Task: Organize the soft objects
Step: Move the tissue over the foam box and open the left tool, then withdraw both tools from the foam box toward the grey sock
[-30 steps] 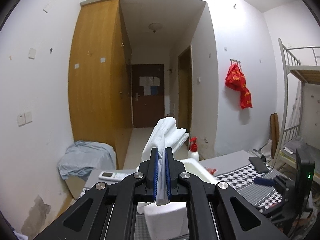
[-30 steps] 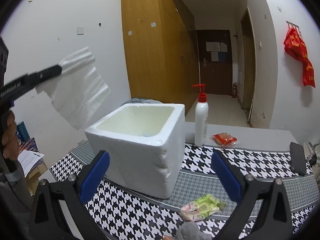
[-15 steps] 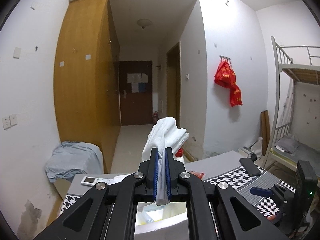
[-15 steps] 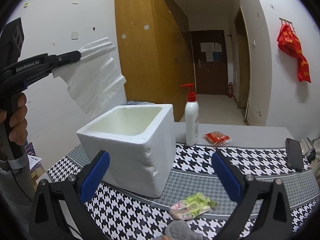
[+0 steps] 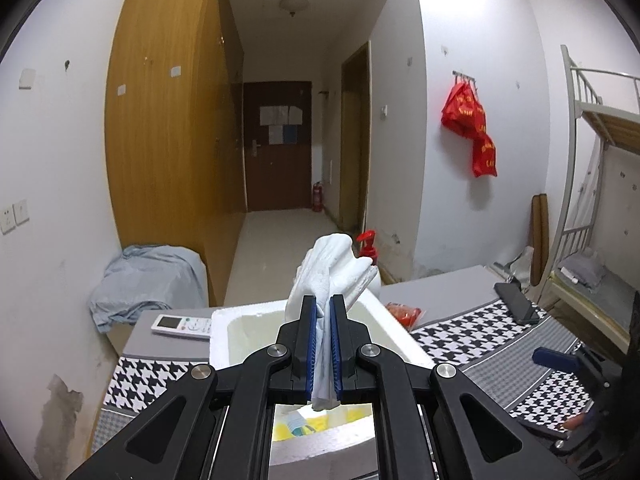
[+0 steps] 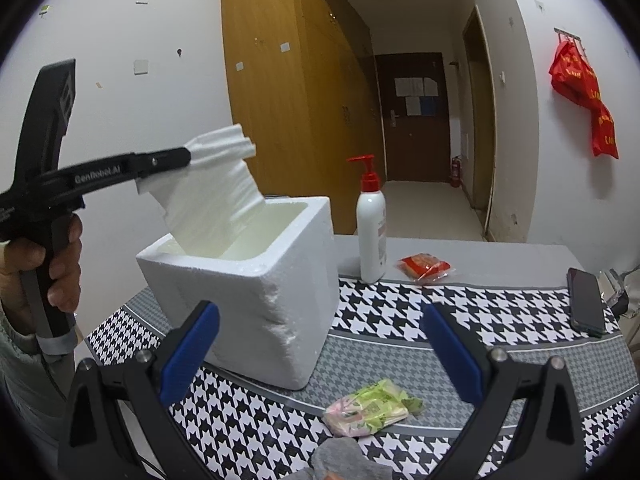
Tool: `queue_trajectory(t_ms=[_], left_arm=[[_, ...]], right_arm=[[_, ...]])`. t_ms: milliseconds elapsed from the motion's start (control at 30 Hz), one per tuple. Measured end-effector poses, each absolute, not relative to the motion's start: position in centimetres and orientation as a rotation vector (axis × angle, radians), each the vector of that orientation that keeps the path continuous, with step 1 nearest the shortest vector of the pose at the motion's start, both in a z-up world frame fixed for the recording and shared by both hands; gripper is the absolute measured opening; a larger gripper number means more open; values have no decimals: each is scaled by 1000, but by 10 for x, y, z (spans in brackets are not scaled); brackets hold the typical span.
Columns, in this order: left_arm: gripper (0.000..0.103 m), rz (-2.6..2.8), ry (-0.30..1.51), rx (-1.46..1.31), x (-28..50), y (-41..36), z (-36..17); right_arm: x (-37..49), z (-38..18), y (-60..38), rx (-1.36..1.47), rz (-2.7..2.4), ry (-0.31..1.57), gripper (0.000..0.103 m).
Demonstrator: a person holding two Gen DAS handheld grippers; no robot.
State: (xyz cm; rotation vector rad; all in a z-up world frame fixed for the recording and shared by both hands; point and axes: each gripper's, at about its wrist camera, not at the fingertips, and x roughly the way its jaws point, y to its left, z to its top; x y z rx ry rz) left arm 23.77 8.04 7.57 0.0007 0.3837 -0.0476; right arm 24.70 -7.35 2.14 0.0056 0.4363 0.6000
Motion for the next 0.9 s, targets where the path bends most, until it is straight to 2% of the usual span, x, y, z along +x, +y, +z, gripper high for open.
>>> queue_trajectory(t_ms=[367, 433, 500, 533, 600, 767, 900], left_arm=[[8, -17, 454, 20, 251, 78, 60], [14, -12, 472, 24, 255, 79, 57], [42, -10, 493, 24, 259, 77, 53], [51, -5, 497, 17, 259, 78, 52], [84, 12, 486, 11, 258, 79, 53], [102, 10, 427, -17, 246, 81, 62], [102, 8, 392, -13, 236, 80, 69]], right_arm=[[249, 20, -75, 9, 597, 444, 103], [250, 20, -75, 10, 597, 445, 103], [250, 20, -75, 9, 596, 446, 103], [250, 19, -76, 10, 594, 446, 103], [250, 19, -78, 15, 593, 447, 103], [250, 19, -80, 18, 585, 447, 103], [247, 23, -79, 13, 585, 437, 103]])
